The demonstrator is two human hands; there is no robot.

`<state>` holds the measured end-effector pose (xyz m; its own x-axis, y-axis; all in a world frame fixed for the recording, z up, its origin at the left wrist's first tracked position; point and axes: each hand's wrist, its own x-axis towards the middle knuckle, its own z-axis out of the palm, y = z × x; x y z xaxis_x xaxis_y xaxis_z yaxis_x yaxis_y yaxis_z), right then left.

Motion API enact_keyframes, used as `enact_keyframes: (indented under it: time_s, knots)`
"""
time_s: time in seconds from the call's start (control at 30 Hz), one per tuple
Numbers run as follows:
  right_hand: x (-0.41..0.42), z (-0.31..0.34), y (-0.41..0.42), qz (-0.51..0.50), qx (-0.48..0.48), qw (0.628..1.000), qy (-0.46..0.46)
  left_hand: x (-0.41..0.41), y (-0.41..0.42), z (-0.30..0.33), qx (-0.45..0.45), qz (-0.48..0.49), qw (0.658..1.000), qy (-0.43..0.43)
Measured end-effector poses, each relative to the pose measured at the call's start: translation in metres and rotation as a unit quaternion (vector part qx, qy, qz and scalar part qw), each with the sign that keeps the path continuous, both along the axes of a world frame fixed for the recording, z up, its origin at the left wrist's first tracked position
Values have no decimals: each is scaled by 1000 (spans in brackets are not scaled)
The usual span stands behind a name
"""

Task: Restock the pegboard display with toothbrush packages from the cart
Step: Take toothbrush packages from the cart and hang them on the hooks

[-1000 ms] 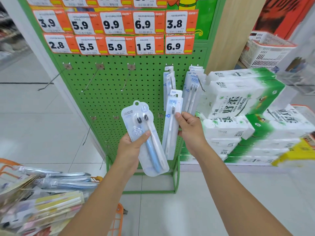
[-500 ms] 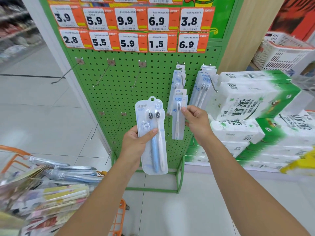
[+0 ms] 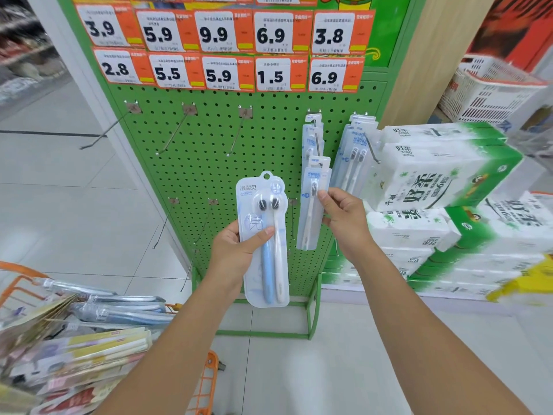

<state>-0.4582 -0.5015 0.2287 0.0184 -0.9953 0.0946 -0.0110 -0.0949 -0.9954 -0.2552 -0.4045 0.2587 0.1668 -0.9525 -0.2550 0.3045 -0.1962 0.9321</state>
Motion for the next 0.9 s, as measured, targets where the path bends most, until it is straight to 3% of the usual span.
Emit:
enact_keyframes:
  time_s: [0.47, 0.67, 0.9]
  knots:
    - [-2, -5, 4, -37, -6, 999, -13, -6, -7, -5, 1, -4, 1000, 0]
    - [8, 9, -38, -72, 53, 995, 44, -4, -11, 2, -10, -7, 1000, 5]
    - [24, 27, -75, -135, 168, 976, 36, 9, -11, 0, -6, 3, 1000, 5]
